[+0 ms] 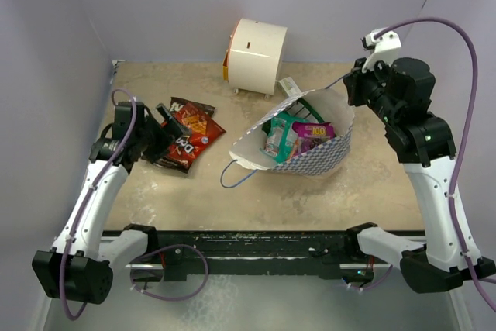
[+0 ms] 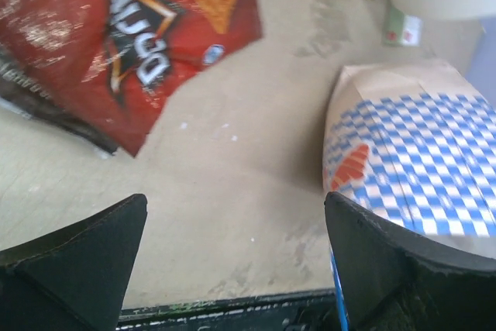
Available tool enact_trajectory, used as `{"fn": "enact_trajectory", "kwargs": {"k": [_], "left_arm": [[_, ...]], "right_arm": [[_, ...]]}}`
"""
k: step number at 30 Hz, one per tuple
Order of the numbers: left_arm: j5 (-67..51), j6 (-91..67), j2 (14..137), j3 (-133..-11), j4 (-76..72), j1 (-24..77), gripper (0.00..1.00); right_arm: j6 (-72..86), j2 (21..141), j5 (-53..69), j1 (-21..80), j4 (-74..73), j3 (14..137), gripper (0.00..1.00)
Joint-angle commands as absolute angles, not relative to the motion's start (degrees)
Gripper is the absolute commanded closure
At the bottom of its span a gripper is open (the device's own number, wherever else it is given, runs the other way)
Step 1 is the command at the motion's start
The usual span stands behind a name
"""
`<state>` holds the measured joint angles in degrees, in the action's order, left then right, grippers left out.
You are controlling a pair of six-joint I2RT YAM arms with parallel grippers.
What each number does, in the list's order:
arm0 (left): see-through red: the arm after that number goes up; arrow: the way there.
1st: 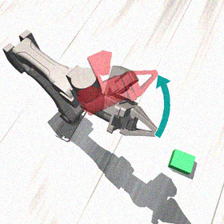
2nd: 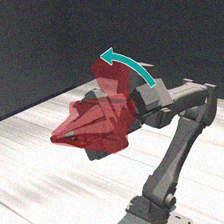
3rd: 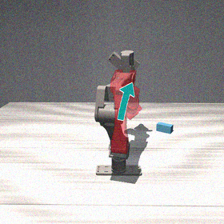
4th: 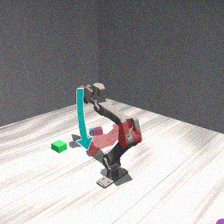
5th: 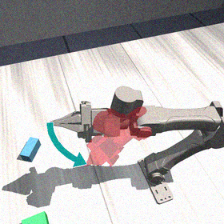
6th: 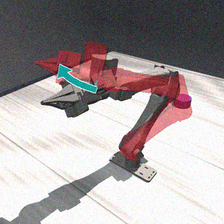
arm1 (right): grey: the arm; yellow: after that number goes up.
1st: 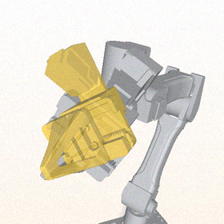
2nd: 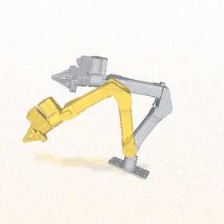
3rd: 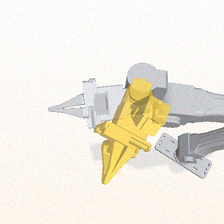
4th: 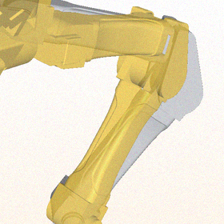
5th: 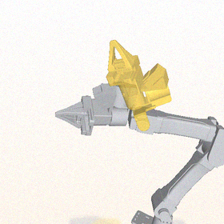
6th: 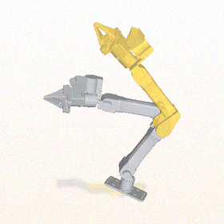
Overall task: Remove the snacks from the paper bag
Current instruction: Adjust the paper bag at the center of the board.
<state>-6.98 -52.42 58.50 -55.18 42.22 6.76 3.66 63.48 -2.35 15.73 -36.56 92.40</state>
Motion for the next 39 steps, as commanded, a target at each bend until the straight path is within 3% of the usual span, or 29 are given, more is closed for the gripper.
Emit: {"fn": "enact_trajectory", "kwargs": {"k": [1,9,18,23,29,33,39], "left_arm": [[-17.0,-42.9,59.2,-62.5,43.1,8.4,0.01],[-22.9,-37.7,56.4,-66.5,41.0,14.8,0.01],[-25.3,-32.7,55.8,-69.2,39.3,18.6,0.01],[-20.5,-30.9,56.7,-68.7,43.2,19.6,0.01],[-25.0,-32.1,58.6,-64.8,43.4,19.7,0.01],[-28.2,-32.2,58.5,-63.4,42.8,20.0,0.02],[-26.7,-35.2,55.1,-61.0,35.8,26.7,0.07]], "right_arm": [[-12.6,63.1,-3.9,15.6,-25.0,95.5,1.00],[-22.1,66.0,9.7,15.6,-25.7,102.8,1.00],[-2.2,66.7,41.4,16.9,-18.3,94.9,1.00],[12.4,65.2,42.3,17.9,-14.6,89.4,1.00],[31.5,63.0,38.6,17.9,-15.4,82.8,1.00],[28.3,62.8,34.3,17.9,-28.4,82.9,1.00],[18.2,60.6,30.4,17.8,-34.3,81.9,1.00]]}}
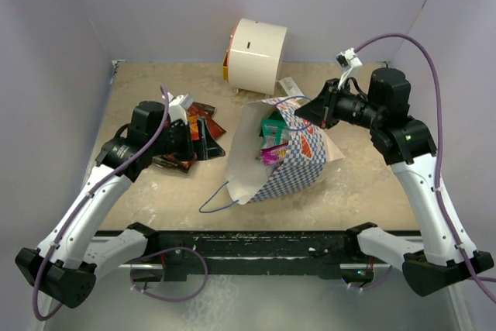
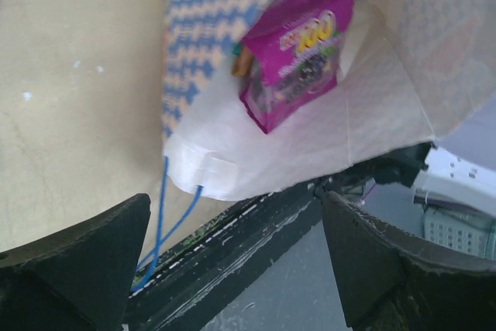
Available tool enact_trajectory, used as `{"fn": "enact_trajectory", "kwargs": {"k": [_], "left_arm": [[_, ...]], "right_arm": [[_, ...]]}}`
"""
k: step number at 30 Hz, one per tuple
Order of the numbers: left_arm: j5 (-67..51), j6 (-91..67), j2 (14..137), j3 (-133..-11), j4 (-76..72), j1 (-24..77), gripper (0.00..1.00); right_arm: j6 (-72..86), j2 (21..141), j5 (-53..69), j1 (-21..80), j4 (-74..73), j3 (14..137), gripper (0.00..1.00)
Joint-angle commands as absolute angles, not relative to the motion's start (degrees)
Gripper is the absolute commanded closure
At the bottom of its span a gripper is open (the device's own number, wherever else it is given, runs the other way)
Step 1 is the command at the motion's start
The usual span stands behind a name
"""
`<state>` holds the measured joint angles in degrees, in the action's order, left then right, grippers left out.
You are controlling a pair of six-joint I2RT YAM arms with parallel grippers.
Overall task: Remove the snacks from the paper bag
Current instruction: Adjust the paper bag at the center of the board.
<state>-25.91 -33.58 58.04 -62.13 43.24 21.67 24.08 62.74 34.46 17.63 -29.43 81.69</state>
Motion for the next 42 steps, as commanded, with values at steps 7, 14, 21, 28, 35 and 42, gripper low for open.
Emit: {"fn": "enact_trajectory", "kwargs": {"k": [7,14,21,28,35,42], "left_arm": [[-10.6,-34.4,61.6,-62.0,30.4,48.0,0.21],[4.0,-34.1,64.8,-65.0,37.2,51.5,0.17],[5.1,-36.5,59.8,-58.9,45.4,47.1,0.01],[-9.6,-39.0,66.4,-51.6,33.9,43.2,0.11],[-10.2,-41.4,69.2,-48.2,26.0,43.2,0.32],[-11.1,-44.4,76.7,-51.9,16.9,46.7,0.81]], "right_arm": [[8.2,62.9,24.4,17.8,-42.3,87.3,1.00],[2.7,64.2,18.6,17.8,-47.0,94.1,1.00],[0.4,65.4,19.0,17.8,-47.4,96.5,1.00],[-0.8,65.8,18.3,17.8,-46.4,98.9,1.00],[-6.0,68.1,18.0,17.8,-42.6,99.9,1.00],[-23.4,68.6,13.3,17.8,-33.3,100.9,1.00]]}}
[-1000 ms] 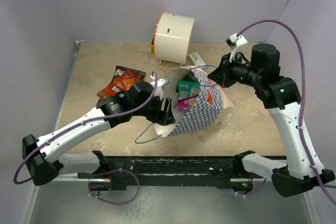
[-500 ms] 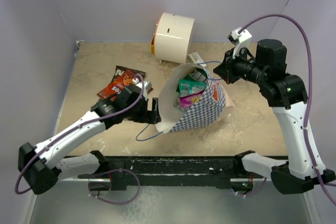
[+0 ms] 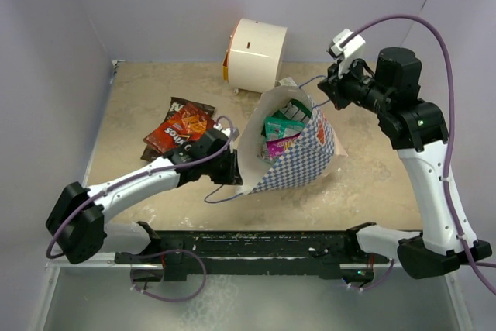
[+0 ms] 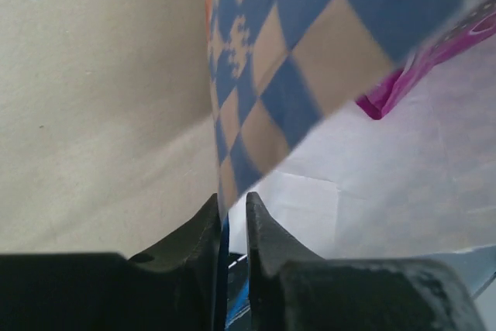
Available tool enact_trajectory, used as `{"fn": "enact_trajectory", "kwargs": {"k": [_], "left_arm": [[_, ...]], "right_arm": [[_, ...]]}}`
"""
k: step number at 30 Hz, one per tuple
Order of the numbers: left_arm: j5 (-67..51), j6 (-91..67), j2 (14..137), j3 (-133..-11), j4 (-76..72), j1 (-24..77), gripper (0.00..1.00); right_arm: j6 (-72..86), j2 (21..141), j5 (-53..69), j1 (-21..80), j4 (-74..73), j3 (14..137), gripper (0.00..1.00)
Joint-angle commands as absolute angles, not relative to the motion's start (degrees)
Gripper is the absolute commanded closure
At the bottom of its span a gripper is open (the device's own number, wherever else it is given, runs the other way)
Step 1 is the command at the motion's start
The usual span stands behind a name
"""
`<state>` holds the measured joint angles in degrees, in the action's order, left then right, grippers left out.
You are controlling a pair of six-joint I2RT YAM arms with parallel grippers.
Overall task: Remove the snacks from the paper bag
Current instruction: Adjust the paper bag at the center of the board, then take out the snack from the paper bag.
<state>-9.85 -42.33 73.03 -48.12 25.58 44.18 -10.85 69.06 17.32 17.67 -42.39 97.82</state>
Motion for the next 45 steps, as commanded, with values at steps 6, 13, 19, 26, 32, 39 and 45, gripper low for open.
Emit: {"fn": "enact_trajectory", "kwargs": {"k": [6,13,19,26,32,39,45], "left_arm": [[-11.8,-47.7,84.2,-59.8,11.5,50.3,0.89],[-11.1,-48.8,84.0,-62.0,11.4,51.9,0.94],[-13.0,-48.5,80.5,-56.5,12.8,52.0,0.79],[-8.9,-39.4,67.9,-57.3,27.9,51.9,0.30],[-9.6,-31.5,62.3,-64.5,34.0,52.2,0.23],[0.9,-24.8,68.9,-70.5,25.9,60.8,0.32],[10.4,-22.4,84.4,-79.4,27.5,63.6,0.65]], "right_arm": [[-33.5,76.8,8.6,17.8,-30.9,112.0,1.00],[-30.6,77.9,26.4,17.8,-32.2,111.0,1.00],[-10.1,66.6,41.3,17.9,-23.9,92.3,1.00],[5.5,56.7,37.7,17.8,-15.9,77.7,1.00],[7.8,58.0,31.2,17.9,-16.2,79.8,1.00],[11.7,62.1,28.0,17.9,-23.4,86.7,1.00],[9.4,61.9,29.2,17.9,-28.9,89.4,1.00]]}}
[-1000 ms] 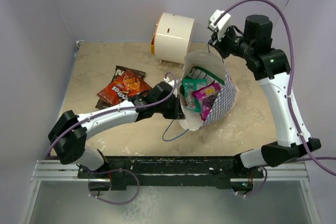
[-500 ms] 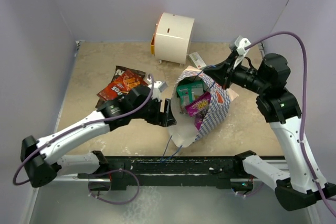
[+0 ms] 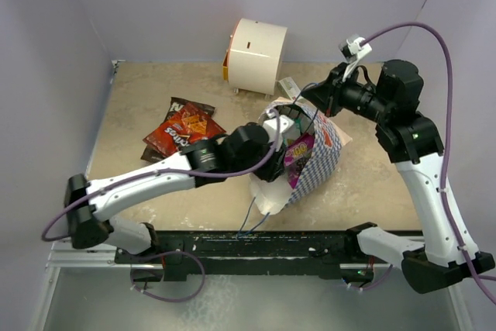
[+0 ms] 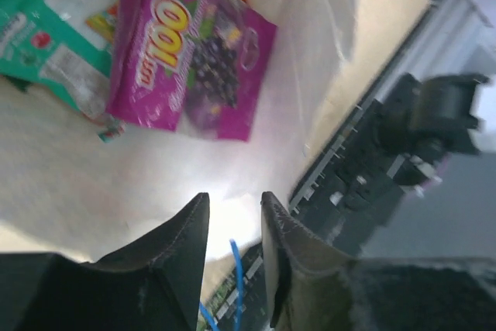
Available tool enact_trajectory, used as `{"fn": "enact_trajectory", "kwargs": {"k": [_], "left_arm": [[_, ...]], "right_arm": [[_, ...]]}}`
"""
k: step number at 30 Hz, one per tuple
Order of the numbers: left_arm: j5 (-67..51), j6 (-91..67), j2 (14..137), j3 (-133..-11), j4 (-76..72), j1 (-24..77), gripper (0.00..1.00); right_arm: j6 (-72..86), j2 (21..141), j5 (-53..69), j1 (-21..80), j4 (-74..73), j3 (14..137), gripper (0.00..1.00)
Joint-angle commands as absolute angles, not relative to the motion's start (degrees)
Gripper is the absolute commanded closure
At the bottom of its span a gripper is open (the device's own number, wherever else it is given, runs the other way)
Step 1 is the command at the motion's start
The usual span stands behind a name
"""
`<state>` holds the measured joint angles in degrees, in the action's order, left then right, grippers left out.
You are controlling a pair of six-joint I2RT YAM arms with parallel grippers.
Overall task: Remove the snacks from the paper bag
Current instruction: Take out the snack from the paper bag.
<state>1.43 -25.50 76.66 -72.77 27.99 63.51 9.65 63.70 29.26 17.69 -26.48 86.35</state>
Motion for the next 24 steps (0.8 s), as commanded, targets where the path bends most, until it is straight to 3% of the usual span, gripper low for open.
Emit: {"fn": "enact_trajectory", "kwargs": {"k": [1,9,13,18,21,24], "left_arm": [[11.2,-21.8,86.9,-80.0,26.8,63.6,0.67],[10.6,-17.8,97.8,-82.9,20.7,61.0,0.77],[10.7,-14.3,99.6,-84.0,18.1,60.9,0.75],[9.5,-13.3,99.7,-83.2,15.8,60.4,0.54],[9.6,-13.1,100.2,-83.4,14.1,60.0,0.32],[8.3,-13.2,102.4,-84.6,13.3,58.8,0.21]], "right_arm": [[8.2,61.4,28.9,17.8,-29.1,89.1,1.00],[5.9,58.3,28.2,17.8,-26.6,86.6,1.00],[3.4,58.9,28.5,17.8,-28.5,87.5,1.00],[2.6,59.7,28.7,17.8,-30.3,88.5,1.00],[2.3,59.6,29.0,17.8,-30.5,88.2,1.00],[1.6,59.8,29.7,17.8,-31.3,88.8,1.00]]}}
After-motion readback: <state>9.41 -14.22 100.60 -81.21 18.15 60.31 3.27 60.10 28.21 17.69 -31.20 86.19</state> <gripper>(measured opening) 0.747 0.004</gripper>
